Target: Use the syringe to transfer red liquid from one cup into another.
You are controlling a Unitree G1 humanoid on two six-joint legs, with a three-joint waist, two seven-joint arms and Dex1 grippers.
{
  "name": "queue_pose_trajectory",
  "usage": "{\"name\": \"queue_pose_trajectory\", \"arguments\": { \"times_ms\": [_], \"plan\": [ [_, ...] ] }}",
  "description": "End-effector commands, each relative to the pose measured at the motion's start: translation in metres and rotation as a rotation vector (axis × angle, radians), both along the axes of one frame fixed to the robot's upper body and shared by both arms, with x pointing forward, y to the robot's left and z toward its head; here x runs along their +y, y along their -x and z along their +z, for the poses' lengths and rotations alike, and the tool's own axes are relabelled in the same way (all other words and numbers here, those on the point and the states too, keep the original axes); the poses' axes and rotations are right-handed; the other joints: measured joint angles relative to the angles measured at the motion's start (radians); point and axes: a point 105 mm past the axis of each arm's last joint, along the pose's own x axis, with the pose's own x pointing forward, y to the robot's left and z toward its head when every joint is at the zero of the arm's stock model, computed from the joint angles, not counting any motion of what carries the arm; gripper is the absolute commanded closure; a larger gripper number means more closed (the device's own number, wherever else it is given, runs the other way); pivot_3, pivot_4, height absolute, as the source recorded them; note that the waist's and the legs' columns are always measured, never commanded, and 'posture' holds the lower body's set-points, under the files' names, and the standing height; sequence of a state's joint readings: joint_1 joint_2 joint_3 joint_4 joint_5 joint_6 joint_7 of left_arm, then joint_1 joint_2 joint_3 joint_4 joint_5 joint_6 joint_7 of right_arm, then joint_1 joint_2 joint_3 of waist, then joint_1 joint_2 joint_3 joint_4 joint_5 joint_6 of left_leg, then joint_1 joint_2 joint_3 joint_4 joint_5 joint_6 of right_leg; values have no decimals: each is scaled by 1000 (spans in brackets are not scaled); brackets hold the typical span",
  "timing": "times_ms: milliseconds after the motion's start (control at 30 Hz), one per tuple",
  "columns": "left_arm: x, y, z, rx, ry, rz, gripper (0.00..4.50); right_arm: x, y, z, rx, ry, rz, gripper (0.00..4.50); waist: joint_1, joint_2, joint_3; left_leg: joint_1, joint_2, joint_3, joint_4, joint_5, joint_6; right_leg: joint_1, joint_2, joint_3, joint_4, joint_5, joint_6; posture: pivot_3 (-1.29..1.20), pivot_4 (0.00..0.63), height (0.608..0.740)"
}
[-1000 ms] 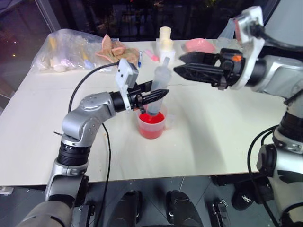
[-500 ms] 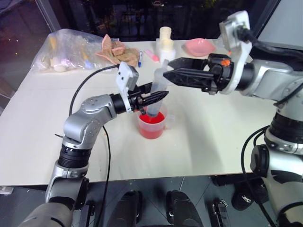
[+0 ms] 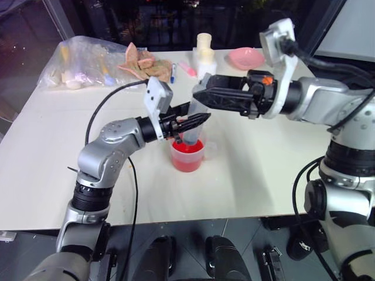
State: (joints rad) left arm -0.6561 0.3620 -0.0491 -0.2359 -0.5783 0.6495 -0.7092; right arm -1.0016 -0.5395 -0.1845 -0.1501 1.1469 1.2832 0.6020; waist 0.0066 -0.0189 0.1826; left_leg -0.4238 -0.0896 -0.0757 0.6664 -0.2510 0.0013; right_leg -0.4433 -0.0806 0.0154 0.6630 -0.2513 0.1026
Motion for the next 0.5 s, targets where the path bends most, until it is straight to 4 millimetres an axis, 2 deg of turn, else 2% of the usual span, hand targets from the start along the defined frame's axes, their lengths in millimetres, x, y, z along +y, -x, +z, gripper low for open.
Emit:
{"name": "queue_pose_trajectory", "arguments": {
  "times_ms": [33,267,300,367,500],
  "plan": [
    [-5,10,9,-51,11,-31,3027,7,-1,5,-29,-10,8,0,0,0,0,0,0,0,0,0,0,0,0,0,0,0,0,0,150,740],
    [-5,14,-2,-29,8,-21,3027,18,1,1,-10,-10,38,0,-2,0,0,0,0,0,0,0,0,0,0,0,0,0,0,0,150,740],
    [-4,14,-3,-22,12,-16,3027,21,1,-4,2,-2,39,587,-2,0,0,0,0,0,0,0,0,0,0,0,0,0,0,0,150,740],
    [-4,15,-6,-20,10,-11,3027,27,0,-13,22,7,42,1373,-2,0,0,0,0,0,0,0,0,0,0,0,0,0,0,0,150,740],
    [-3,14,-10,-24,0,0,3027,31,-1,-13,35,-9,44,3394,-2,0,0,0,0,0,0,0,0,0,0,0,0,0,0,0,150,740]
  ]
}}
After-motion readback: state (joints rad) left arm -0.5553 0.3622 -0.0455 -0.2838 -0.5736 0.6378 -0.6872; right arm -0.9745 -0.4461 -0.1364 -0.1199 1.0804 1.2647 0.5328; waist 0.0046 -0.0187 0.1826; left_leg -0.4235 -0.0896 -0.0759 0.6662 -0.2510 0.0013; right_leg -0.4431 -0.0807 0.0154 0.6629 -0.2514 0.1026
